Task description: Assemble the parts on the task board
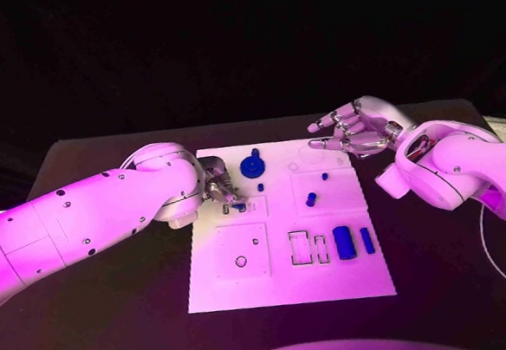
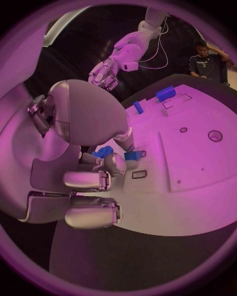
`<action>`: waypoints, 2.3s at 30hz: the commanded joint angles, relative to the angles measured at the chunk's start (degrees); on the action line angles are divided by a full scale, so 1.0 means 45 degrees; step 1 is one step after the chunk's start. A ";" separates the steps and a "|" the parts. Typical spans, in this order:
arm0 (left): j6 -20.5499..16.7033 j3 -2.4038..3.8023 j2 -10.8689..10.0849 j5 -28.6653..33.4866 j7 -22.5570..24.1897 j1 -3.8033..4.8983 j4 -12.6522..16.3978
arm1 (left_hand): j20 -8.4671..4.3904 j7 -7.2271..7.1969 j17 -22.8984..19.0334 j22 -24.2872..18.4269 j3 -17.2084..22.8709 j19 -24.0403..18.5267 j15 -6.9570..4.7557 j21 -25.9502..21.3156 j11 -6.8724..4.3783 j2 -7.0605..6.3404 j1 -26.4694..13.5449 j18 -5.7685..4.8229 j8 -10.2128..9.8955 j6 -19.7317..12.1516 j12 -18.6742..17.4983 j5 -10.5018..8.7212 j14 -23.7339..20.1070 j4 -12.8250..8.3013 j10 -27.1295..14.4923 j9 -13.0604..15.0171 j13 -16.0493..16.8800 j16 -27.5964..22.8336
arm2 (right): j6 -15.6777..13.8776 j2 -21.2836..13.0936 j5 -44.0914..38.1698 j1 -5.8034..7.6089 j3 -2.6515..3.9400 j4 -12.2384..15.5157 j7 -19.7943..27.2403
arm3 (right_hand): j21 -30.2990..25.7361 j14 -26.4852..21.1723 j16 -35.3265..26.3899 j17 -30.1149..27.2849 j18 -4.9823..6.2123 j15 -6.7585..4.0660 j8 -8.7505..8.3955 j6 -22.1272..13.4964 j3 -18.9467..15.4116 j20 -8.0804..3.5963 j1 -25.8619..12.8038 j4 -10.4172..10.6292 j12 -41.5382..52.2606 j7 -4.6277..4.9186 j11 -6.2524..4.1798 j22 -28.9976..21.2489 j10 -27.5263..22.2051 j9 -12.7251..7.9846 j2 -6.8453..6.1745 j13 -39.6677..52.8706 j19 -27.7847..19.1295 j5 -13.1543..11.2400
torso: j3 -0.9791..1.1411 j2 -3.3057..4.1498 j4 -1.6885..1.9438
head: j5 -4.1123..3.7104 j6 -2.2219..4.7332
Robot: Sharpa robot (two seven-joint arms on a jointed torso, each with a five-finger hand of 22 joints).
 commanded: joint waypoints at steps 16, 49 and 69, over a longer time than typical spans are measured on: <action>0.0881 -0.0044 0.0066 0.0131 -0.0019 -0.0056 0.0031 | 0.0041 -0.0118 0.3351 0.1357 0.2132 0.0587 0.0008 0.0084 -0.0015 0.0141 -0.0377 -0.0117 0.0148 0.0149 0.0201 0.0048 0.1339 -0.2031 0.0216 0.0114 0.0154 0.0039 | 0.0092 0.0053 0.0000 -0.0012 -0.0001 0.0010 -0.0043 | -0.0091 0.0551 -0.0046 -0.0011 0.0205 0.0005 0.0053 0.0073 -0.0067 -0.0004 -0.0014 0.0030 0.0096 -0.0016 -0.0015 0.0074 0.0070 0.0017 0.0130 0.0010 -0.0055 -0.0032 | 0.0002 0.0006 0.0003 | 0.0073 -0.0042; 0.1005 -0.0056 0.0517 0.0212 -0.0022 -0.0065 -0.0466 | -0.0131 -0.0426 0.3351 0.1780 -0.0617 0.0743 -0.0181 0.0339 -0.0252 0.0066 -0.2438 -0.0203 0.0052 0.1043 0.0512 -0.0044 0.1339 -0.1300 0.0600 0.0139 0.0492 0.0039 | 0.0149 0.0097 0.0008 -0.0013 -0.0001 0.0023 -0.0039 | -0.0105 0.0549 -0.0065 -0.0032 0.0210 0.0003 0.0055 0.0085 -0.0079 -0.0006 -0.0020 0.0052 0.0091 -0.0019 -0.0018 0.0053 0.0069 0.0018 0.0167 -0.0004 -0.0066 -0.0013 | -0.0001 0.0000 0.0011 | 0.0091 -0.0116; 0.0842 -0.0007 0.0515 0.0195 -0.0036 -0.0062 -0.0752 | -0.0142 -0.0433 0.3351 0.1896 -0.3043 0.0783 -0.0189 0.0386 -0.0256 0.0184 -0.3138 -0.0225 -0.0133 0.1334 0.0439 -0.0087 0.1339 -0.0426 0.0682 0.0072 0.0470 0.0039 | 0.0084 0.0091 0.0003 -0.0016 -0.0001 0.0042 -0.0088 | -0.0112 0.0550 -0.0074 -0.0039 0.0212 0.0000 0.0055 0.0092 -0.0095 -0.0009 -0.0022 0.0065 0.0112 -0.0020 -0.0021 0.0043 0.0075 0.0018 0.0186 0.0001 -0.0069 0.0025 | 0.0000 -0.0006 -0.0005 | 0.0064 -0.0093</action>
